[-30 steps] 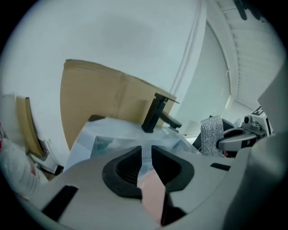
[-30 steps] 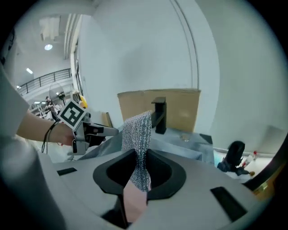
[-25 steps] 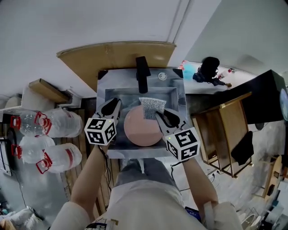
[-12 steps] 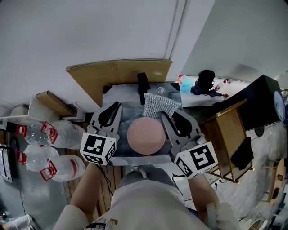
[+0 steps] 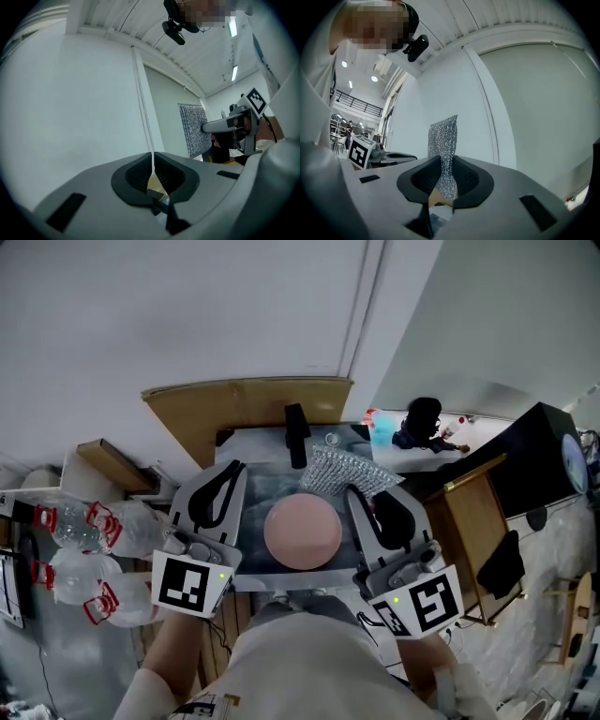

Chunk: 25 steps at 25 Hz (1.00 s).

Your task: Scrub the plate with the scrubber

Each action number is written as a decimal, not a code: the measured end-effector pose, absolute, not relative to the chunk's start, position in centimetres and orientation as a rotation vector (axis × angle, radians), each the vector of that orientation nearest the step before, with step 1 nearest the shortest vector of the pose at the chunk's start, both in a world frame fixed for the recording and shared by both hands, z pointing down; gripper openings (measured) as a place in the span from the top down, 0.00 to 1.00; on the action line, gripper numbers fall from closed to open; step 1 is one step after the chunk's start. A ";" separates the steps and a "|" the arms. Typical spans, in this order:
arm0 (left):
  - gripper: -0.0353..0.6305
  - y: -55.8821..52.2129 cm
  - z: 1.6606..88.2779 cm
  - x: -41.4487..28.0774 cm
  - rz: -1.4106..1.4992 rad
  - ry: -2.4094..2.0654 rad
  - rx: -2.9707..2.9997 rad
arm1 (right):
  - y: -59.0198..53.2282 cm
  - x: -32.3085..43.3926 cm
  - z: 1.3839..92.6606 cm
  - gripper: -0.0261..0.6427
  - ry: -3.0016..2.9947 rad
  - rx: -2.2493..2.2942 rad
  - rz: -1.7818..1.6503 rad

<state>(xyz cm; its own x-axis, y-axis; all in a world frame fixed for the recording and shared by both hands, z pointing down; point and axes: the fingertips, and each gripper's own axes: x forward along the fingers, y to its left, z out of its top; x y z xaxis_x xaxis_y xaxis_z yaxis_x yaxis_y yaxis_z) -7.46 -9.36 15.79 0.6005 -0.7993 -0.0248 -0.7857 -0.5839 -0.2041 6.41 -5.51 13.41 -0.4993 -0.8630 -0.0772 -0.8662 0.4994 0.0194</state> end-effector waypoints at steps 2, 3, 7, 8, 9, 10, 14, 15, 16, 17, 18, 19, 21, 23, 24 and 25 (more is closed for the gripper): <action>0.90 -8.7 15.3 -7.5 -0.100 1.300 -2.621 | -4.9 6.2 12.7 0.81 2.668 -1.529 0.128; 0.90 -8.4 15.2 -7.4 -0.103 1.291 -2.622 | -4.6 6.1 12.5 0.81 2.670 -1.525 0.153; 0.90 -7.9 15.5 -7.3 -0.120 1.272 -2.635 | -4.0 5.8 11.8 0.81 2.671 -1.506 0.192; 0.90 -7.8 15.6 -7.4 -0.128 1.268 -2.634 | -3.9 5.6 11.9 0.81 2.672 -1.501 0.189; 0.90 -7.6 15.7 -7.4 -0.133 1.264 -2.637 | -3.8 5.5 12.0 0.81 2.674 -1.498 0.185; 0.90 -7.4 15.8 -7.4 -0.134 1.261 -2.644 | -3.6 5.4 12.1 0.81 2.676 -1.497 0.180; 0.90 -7.2 16.4 -7.3 -0.125 1.264 -2.682 | -3.4 5.3 12.7 0.81 2.685 -1.495 0.156; 0.90 -7.2 16.5 -7.2 -0.130 1.264 -2.684 | -3.5 5.3 12.9 0.81 2.689 -1.495 0.149; 0.90 -7.2 16.6 -7.1 -0.135 1.264 -2.686 | -3.5 5.3 13.1 0.81 2.692 -1.495 0.142; 0.90 -7.1 16.6 -7.0 -0.139 1.262 -2.688 | -3.6 5.3 13.3 0.81 2.694 -1.494 0.136; 0.90 -7.2 16.7 -6.9 -0.141 1.260 -2.690 | -3.7 5.3 13.4 0.81 2.697 -1.494 0.133; 0.90 -7.2 16.7 -6.9 -0.143 1.259 -2.691 | -3.8 5.3 13.5 0.81 2.699 -1.495 0.131; 0.90 -7.3 16.7 -6.9 -0.148 1.262 -2.690 | -3.9 5.3 13.6 0.81 2.701 -1.497 0.130; 0.90 -7.3 16.7 -6.9 -0.152 1.268 -2.685 | -3.9 5.3 13.6 0.81 2.701 -1.497 0.133; 0.91 -7.3 16.7 -7.0 -0.152 1.272 -2.683 | -3.9 5.3 13.6 0.81 2.700 -1.497 0.135; 0.91 -7.3 16.7 -7.0 -0.152 1.276 -2.681 | -3.9 5.3 13.5 0.81 2.699 -1.497 0.136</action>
<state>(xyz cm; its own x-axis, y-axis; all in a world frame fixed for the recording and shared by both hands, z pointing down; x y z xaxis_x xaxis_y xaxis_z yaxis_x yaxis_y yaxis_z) -7.03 -7.26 16.70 0.6290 -0.7772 0.0197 -0.7600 -0.6200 -0.1953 5.33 -3.89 13.52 -0.5296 -0.8436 -0.0883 -0.8483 0.5270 0.0519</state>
